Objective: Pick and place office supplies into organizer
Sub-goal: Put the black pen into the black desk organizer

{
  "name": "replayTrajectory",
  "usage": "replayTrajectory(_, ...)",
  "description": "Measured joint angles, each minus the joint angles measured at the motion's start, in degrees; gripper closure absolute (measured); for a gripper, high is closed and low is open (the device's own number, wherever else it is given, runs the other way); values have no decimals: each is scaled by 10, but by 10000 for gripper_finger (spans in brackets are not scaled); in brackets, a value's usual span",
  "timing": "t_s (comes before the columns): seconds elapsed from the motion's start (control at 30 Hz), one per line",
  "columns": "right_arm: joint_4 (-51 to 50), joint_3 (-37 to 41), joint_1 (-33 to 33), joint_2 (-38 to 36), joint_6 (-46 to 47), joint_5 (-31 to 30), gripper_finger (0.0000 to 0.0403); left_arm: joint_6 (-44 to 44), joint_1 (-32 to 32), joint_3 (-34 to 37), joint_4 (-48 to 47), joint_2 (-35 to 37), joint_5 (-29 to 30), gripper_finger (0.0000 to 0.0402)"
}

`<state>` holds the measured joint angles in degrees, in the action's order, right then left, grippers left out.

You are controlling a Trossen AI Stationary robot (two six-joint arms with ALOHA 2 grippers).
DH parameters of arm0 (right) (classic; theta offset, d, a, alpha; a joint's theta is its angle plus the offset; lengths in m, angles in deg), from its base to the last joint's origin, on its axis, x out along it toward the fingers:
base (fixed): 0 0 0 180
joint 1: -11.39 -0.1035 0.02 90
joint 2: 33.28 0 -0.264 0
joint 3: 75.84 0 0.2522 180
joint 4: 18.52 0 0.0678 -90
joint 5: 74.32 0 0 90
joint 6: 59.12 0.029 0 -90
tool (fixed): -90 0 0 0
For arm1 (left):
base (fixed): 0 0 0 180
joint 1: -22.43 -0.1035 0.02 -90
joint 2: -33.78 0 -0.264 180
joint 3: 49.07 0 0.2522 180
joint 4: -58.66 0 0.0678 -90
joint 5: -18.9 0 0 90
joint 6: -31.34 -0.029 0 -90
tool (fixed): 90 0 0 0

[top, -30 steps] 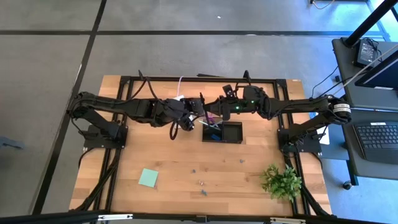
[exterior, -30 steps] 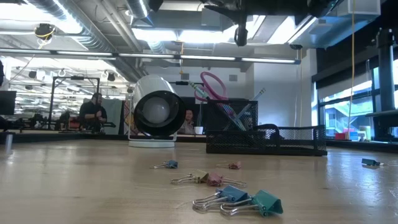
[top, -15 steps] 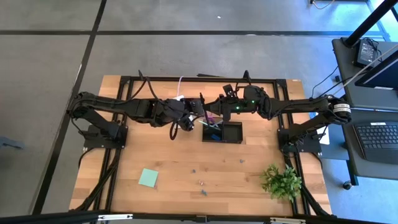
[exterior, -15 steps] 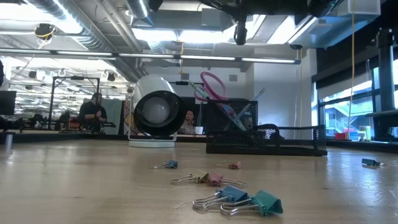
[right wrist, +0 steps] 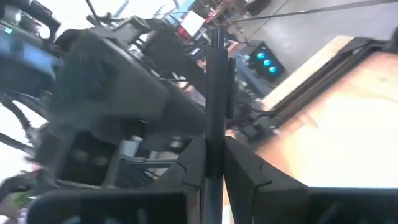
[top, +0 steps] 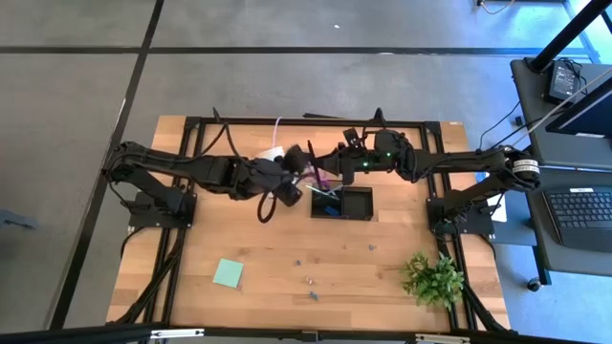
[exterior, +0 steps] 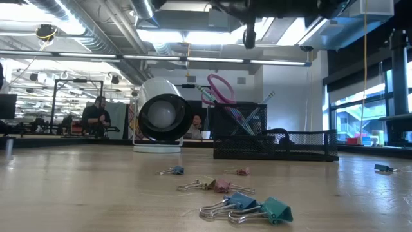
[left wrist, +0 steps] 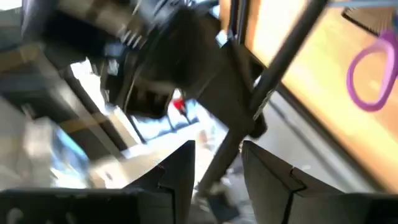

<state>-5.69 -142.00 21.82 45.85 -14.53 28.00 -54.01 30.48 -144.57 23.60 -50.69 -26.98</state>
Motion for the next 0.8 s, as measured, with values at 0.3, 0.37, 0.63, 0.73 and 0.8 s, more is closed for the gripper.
replayTrajectory(0.3,-102,0,34,-2,-124,-3,362,400,-9,0,-92,63,-17,276)
replayTrajectory(0.37,-129,0,34,-2,-173,-11,362,488,-18,0,-117,81,-75,276)
replayTrajectory(0.63,-200,1,-3,-1,-315,-97,362,661,-70,15,-131,121,-329,277)
replayTrajectory(0.73,-213,1,-17,-1,-345,-103,362,669,-82,36,-130,123,-348,277)
replayTrajectory(0.8,-245,1,-25,-1,-364,-114,362,673,-87,54,-128,123,-349,277)
